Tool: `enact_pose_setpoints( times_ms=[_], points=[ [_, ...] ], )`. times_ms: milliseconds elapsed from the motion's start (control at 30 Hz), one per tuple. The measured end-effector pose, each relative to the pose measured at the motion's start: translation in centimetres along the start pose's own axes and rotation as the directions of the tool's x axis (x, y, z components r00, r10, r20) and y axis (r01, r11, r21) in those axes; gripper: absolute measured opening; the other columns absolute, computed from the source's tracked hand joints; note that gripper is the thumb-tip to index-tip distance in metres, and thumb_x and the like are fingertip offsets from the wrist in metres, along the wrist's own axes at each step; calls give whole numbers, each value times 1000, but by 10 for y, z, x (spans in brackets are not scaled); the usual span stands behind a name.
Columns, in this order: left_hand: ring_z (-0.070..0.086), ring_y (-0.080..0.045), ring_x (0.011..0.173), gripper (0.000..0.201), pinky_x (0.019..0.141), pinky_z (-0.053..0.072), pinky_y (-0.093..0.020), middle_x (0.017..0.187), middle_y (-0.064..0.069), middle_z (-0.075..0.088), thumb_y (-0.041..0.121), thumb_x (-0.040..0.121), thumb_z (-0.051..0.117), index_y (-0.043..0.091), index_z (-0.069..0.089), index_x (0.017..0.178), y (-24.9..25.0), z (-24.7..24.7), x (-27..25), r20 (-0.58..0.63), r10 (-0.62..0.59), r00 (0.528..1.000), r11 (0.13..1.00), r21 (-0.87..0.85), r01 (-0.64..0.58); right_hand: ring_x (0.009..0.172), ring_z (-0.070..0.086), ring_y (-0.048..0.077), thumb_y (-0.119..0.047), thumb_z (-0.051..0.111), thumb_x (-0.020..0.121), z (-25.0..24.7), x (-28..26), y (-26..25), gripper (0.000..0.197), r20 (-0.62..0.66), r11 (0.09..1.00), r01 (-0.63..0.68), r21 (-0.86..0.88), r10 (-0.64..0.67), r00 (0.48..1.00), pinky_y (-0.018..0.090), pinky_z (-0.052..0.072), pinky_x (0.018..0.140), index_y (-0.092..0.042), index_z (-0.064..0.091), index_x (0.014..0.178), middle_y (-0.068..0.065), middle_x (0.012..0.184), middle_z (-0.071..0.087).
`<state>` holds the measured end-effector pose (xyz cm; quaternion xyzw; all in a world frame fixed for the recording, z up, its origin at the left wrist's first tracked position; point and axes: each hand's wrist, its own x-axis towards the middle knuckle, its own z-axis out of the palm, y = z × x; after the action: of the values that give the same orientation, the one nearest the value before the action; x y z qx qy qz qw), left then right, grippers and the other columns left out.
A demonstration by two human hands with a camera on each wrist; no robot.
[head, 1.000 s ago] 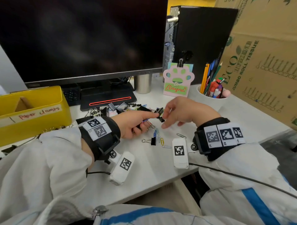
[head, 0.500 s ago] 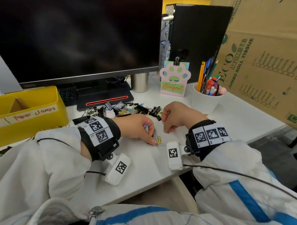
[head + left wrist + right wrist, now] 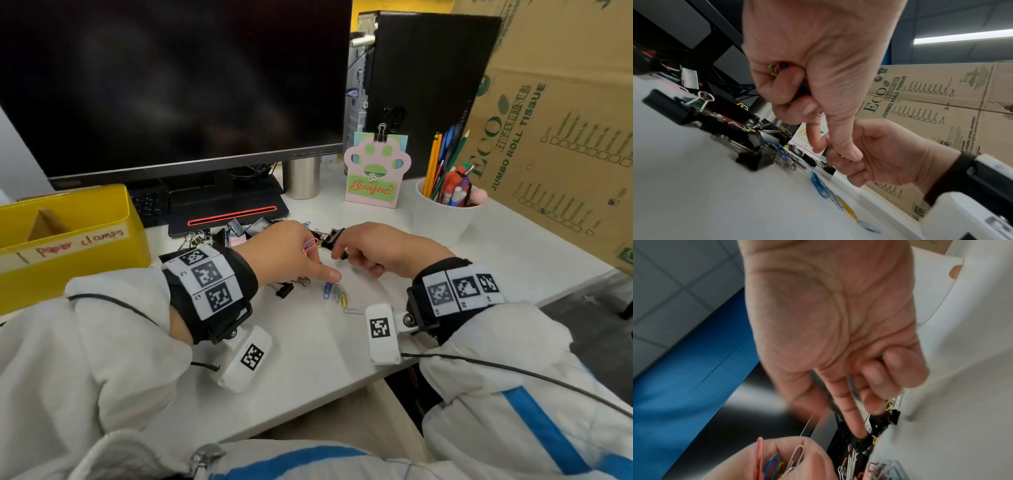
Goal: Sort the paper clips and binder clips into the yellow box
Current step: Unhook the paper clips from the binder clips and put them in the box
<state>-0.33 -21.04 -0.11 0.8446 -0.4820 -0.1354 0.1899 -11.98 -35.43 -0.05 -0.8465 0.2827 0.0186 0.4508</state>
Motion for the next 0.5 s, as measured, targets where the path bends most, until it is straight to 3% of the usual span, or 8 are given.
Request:
enact_pose_setpoints(
  times_ms=[33, 100, 167, 233, 300, 367, 500],
  points=[
    [58, -9, 66, 43, 55, 43, -24, 75, 6, 66, 62, 64, 83, 23, 71, 77, -1, 0, 0, 5, -4, 1000, 1000, -6, 4, 59, 41, 18, -27, 69, 84, -2, -2, 2, 26, 52, 999, 24, -27, -22, 998, 28, 36, 53, -14, 66, 106, 7, 81, 50],
    [58, -8, 72, 42, 58, 46, -24, 86, 7, 65, 58, 67, 84, 24, 71, 88, -6, -1, 0, 37, -5, 999, 1000, 29, 4, 71, 51, 14, -38, 90, 64, -8, -9, 9, 69, 158, 981, 100, -169, -73, 985, 29, 45, 65, -36, 59, 126, -1, 100, 53],
    [57, -8, 84, 44, 64, 46, -23, 103, 9, 61, 52, 68, 86, 28, 69, 101, -12, -4, -1, 68, 7, 998, 996, 89, -13, 85, 52, 7, -35, 97, 53, -12, -14, 14, 104, 232, 938, 168, -302, -99, 968, 29, 47, 87, -53, 42, 140, -8, 111, 49],
    [57, -12, 97, 52, 76, 50, -27, 114, 11, 59, 49, 66, 89, 32, 68, 110, -17, -7, 1, 95, 4, 996, 990, 140, -17, 88, 47, 0, -34, 99, 50, -13, -12, 17, 122, 268, 899, 168, -404, -59, 962, 33, 43, 101, -56, 29, 147, -15, 111, 46],
    [57, -13, 105, 57, 85, 51, -30, 120, 12, 58, 48, 64, 90, 34, 68, 114, -21, -10, 3, 124, -21, 992, 986, 166, 0, 89, 44, -1, -35, 99, 48, -11, -6, 16, 127, 293, 866, 162, -473, -19, 956, 36, 41, 105, -55, 25, 149, -20, 107, 45],
    [56, -12, 104, 53, 84, 47, -28, 118, 13, 58, 45, 66, 90, 32, 69, 113, -23, -11, 5, 128, -32, 991, 987, 157, 11, 93, 47, 2, -36, 99, 46, -9, 2, 14, 126, 297, 850, 162, -501, -7, 955, 37, 42, 104, -53, 28, 150, -19, 107, 46],
    [56, -10, 98, 36, 80, 43, -27, 109, 14, 61, 41, 69, 89, 28, 72, 97, -29, -12, 8, 89, -59, 994, 988, 145, 46, 91, 54, 10, -36, 99, 48, -3, 13, 5, 106, 271, 867, 216, -449, -99, 958, 27, 46, 87, -48, 49, 141, -7, 100, 52]
  ],
)
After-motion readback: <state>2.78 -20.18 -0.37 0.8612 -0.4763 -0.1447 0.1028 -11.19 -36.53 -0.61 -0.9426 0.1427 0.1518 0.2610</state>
